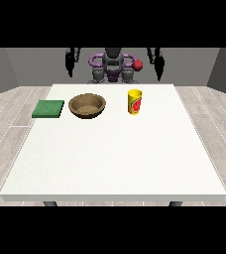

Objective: Pick the cup and pour the ball into the bowl, then pick the bowl and place it on the pad

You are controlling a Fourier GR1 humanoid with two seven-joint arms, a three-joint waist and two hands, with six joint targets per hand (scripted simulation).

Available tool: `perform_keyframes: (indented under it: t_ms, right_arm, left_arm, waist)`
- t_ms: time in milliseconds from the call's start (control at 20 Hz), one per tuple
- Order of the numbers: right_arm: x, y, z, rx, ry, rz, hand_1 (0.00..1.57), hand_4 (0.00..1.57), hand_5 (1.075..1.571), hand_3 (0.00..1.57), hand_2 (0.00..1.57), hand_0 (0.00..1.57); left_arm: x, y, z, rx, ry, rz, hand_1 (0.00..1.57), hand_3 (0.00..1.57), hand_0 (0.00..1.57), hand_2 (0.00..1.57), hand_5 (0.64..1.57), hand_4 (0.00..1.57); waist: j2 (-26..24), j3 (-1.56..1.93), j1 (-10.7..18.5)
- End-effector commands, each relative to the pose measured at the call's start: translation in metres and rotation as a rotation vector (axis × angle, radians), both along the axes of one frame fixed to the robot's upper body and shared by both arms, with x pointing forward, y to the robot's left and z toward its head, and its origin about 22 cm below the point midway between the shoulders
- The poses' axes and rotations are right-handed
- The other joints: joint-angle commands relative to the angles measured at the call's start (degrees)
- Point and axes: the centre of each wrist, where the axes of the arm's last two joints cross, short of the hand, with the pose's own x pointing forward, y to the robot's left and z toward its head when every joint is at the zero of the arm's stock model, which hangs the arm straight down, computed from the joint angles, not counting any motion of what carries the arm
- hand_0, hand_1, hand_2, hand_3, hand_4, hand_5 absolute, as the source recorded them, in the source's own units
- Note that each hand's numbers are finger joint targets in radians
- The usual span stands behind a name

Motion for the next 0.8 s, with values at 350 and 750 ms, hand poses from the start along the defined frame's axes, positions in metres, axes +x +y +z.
perform_keyframes:
  t_ms: [350,750]
  right_arm:
    - [-0.022,-0.018,0.019,0.117,0.192,-0.049,0.0,0.87,1.539,0.0,0.0,0.0]
    - [-0.031,-0.008,0.081,0.115,0.082,-0.042,0.0,0.79,1.548,0.0,0.0,0.0]
  left_arm:
    - [-0.007,-0.033,0.027,-0.188,0.171,0.04,0.0,0.0,0.0,0.0,1.565,0.64]
    - [0.009,-0.061,0.101,-0.169,0.065,0.045,0.0,0.0,0.0,0.0,1.56,0.58]
  waist:
    - [-22.77,1.47,-4.2]
    - [-14.27,1.44,-4.66]
